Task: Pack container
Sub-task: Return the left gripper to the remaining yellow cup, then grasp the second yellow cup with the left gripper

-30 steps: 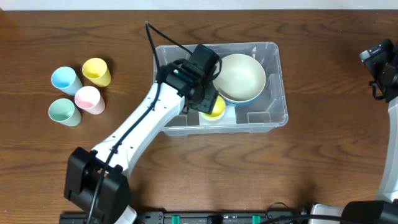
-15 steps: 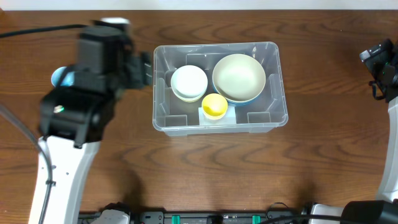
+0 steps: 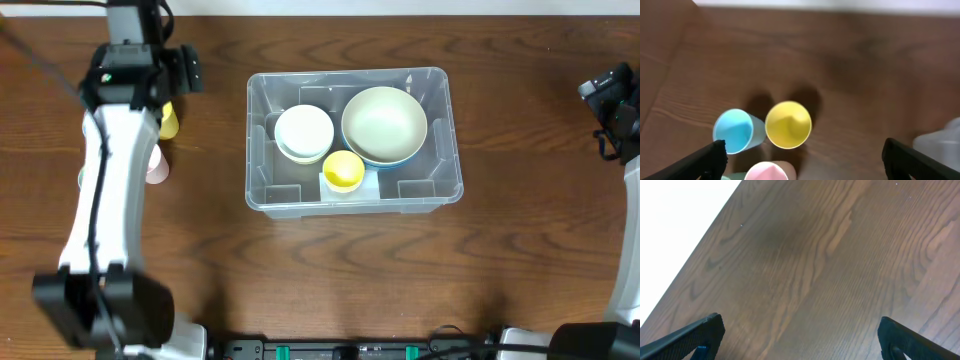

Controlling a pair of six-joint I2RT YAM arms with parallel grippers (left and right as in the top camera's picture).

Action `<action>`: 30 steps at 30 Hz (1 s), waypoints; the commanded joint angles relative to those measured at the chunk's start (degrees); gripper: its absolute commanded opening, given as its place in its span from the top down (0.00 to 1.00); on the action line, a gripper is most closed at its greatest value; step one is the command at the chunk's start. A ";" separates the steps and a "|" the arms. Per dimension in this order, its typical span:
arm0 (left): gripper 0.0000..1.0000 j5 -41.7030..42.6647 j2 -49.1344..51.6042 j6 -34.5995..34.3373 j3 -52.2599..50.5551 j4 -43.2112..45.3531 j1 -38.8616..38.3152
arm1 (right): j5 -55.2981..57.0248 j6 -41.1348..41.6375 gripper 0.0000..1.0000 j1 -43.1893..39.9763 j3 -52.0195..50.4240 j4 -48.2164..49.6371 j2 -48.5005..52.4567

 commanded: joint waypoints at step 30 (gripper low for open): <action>0.25 -0.22 21.33 2.32 -2.27 -0.37 3.37 | 0.63 0.68 0.00 -0.17 0.46 -0.07 -0.33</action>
